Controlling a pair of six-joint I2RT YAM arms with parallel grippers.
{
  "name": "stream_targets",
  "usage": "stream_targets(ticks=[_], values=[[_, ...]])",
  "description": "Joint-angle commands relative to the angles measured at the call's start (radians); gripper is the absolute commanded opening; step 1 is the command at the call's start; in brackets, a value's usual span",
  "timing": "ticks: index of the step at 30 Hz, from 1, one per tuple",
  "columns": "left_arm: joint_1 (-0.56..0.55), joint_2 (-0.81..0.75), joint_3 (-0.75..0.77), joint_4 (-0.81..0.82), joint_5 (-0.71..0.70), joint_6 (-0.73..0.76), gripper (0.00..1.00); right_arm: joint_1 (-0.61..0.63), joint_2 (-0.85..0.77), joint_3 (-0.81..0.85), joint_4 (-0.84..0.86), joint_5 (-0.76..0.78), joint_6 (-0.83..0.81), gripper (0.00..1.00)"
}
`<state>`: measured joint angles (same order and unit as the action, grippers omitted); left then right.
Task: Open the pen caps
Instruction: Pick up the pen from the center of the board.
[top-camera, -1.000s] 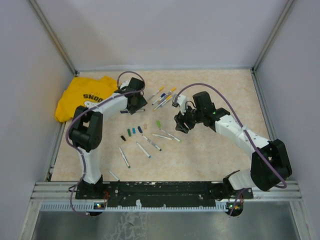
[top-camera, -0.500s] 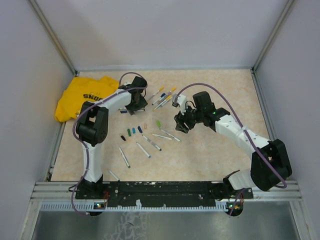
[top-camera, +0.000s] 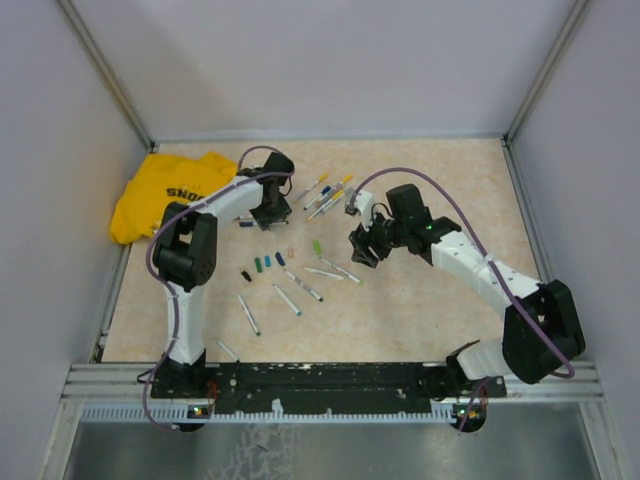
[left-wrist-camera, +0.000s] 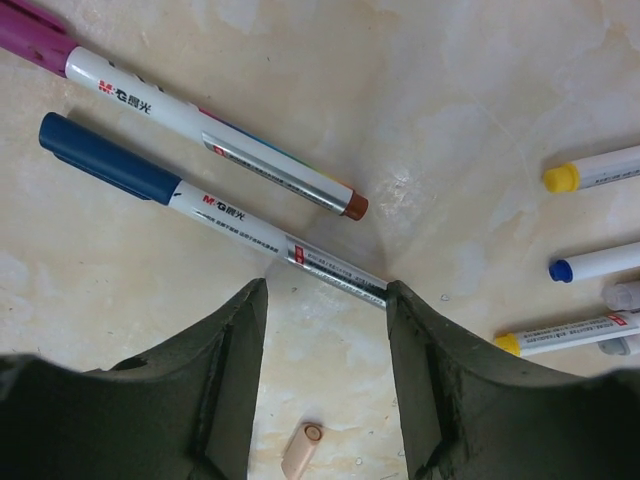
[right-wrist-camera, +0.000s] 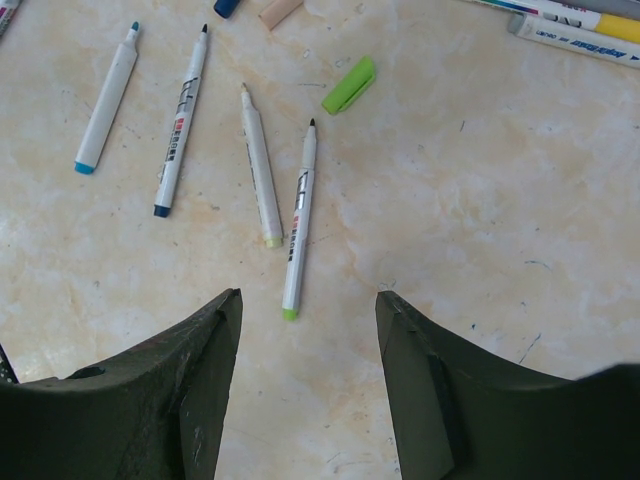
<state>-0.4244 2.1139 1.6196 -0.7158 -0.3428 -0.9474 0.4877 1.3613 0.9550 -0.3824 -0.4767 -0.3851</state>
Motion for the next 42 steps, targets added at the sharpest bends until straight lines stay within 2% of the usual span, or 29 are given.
stream_targets(ticks=[1,11,16,27,28,31,32,36,42], values=[[0.006,0.005,0.019,-0.053,-0.006,-0.012,0.55,-0.009,-0.04,-0.002,0.037,-0.008,-0.014,0.56],[0.008,-0.046,-0.056,-0.053,-0.035,-0.007,0.54,-0.009,-0.042,-0.002,0.037,-0.01,-0.012,0.56],[0.035,-0.064,-0.084,-0.054,0.007,-0.009,0.54,-0.009,-0.042,-0.002,0.036,-0.009,-0.013,0.56],[0.056,-0.148,-0.176,-0.008,0.005,-0.011,0.52,-0.009,-0.045,-0.001,0.036,-0.012,-0.012,0.56],[0.06,-0.142,-0.177,-0.01,0.006,-0.012,0.49,-0.009,-0.045,-0.001,0.036,-0.011,-0.012,0.56],[0.07,-0.131,-0.18,-0.022,0.009,-0.023,0.26,-0.009,-0.043,-0.001,0.036,-0.011,-0.012,0.56],[0.072,-0.13,-0.183,-0.023,0.011,-0.025,0.22,-0.009,-0.044,-0.001,0.036,-0.011,-0.012,0.56],[0.072,-0.141,-0.211,-0.008,0.014,-0.031,0.22,-0.009,-0.045,-0.001,0.036,-0.011,-0.013,0.56],[0.077,-0.16,-0.242,0.007,0.017,-0.039,0.32,-0.009,-0.045,-0.001,0.036,-0.01,-0.012,0.56]])
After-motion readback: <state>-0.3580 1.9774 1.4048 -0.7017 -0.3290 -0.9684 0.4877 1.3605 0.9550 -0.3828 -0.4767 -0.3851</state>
